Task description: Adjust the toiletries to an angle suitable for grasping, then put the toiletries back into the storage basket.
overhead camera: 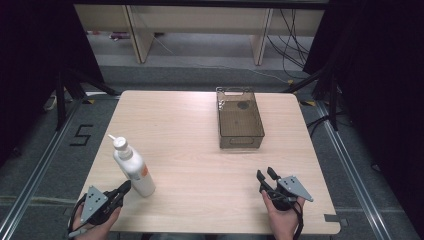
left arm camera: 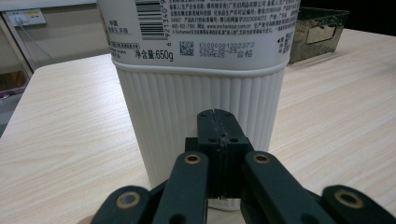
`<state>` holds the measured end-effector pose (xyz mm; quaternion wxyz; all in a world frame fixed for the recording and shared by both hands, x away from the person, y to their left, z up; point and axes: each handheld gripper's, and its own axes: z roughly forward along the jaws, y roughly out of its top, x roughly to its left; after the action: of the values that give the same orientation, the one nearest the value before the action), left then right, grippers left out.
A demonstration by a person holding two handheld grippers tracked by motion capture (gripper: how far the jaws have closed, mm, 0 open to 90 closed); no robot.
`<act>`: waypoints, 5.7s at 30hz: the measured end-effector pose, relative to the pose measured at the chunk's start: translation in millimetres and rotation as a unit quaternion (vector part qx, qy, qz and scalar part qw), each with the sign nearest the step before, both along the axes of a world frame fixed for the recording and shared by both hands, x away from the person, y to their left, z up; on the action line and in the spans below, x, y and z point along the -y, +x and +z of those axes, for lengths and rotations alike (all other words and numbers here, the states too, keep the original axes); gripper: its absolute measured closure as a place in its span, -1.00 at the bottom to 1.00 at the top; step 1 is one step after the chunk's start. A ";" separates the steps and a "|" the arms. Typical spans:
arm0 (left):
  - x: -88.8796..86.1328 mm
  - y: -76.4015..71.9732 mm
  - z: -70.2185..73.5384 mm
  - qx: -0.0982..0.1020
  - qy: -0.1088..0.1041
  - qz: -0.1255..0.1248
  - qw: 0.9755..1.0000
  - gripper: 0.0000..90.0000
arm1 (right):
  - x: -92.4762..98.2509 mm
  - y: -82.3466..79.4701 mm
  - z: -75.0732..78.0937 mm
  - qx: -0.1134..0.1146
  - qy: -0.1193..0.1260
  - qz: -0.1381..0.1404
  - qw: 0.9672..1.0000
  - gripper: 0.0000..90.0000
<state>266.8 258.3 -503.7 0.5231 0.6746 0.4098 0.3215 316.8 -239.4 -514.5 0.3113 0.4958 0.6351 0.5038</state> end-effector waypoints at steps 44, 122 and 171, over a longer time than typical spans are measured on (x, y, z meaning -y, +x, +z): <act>63.7 68.6 12.7 -0.019 0.038 0.001 0.999 0.99 | -1.0 4.3 -1.6 -0.006 0.007 0.006 1.000 0.18; -28.7 39.5 -21.6 0.012 -0.018 0.006 1.000 -0.62 | -143.3 21.3 98.0 0.116 0.019 0.168 0.979 -0.11; -29.3 39.4 -22.5 0.025 -0.023 0.010 0.999 -0.60 | -302.3 74.2 126.6 0.083 0.026 0.263 0.961 -0.05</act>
<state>306.2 287.6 -526.2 0.5453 0.6499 0.4110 0.3337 391.0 62.9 -387.9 0.2064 0.2758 0.7018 0.6235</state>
